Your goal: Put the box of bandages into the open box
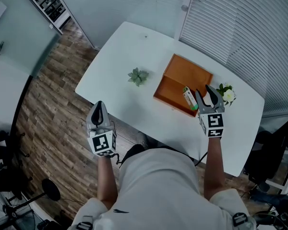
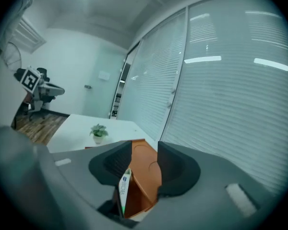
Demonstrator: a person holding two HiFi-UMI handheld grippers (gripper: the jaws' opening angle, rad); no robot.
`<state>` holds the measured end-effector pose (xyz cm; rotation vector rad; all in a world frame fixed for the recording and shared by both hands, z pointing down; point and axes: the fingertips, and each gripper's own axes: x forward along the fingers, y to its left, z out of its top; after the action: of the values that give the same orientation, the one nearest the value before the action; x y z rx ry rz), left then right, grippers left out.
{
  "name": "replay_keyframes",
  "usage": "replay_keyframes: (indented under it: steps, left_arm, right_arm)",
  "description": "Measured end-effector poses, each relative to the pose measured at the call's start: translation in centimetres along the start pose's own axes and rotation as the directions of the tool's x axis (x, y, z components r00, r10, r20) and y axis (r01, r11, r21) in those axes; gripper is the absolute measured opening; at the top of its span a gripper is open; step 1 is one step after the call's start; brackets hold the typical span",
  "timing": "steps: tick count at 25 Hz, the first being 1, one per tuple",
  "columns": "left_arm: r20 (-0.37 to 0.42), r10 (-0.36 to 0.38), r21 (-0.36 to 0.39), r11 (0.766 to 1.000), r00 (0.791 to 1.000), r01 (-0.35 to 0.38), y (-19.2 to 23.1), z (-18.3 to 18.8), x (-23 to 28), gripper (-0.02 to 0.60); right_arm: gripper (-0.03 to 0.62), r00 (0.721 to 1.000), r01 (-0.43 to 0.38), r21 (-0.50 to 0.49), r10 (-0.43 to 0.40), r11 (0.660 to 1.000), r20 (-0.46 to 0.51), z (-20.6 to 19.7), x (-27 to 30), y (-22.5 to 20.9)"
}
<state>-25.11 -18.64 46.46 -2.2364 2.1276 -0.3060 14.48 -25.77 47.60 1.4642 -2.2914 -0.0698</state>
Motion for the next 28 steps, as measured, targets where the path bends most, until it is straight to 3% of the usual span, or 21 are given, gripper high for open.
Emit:
replay_keyframes:
  steps: [3,9,13,28]
  left_arm:
    - [0.002,-0.002,-0.010,1.000,1.000,0.002,-0.1,0.1,-0.1,0.005]
    - [0.012,-0.005,-0.013,1.000,1.000,0.005,-0.2,0.5,-0.3,0.005]
    - [0.009,-0.008,-0.008,1.000,1.000,0.008,-0.3,0.6,-0.4,0.005]
    - [0.008,-0.020,0.004,1.000,1.000,0.020,-0.7,0.6,0.6,0.005]
  right_arm:
    - [0.154,0.991,0.059,0.073,-0.068,0.996,0.114,1.1,-1.8,-1.1]
    - [0.002,0.945,0.123,0.260,-0.193,0.958,0.266,1.3,-5.3,-2.2]
    - [0.002,0.934,0.150,0.286,-0.231,0.946,0.274,0.5,-6.3,-2.4]
    - [-0.002,0.949,0.112,0.279,-0.186,0.954,0.254,0.3,-5.8,-1.5]
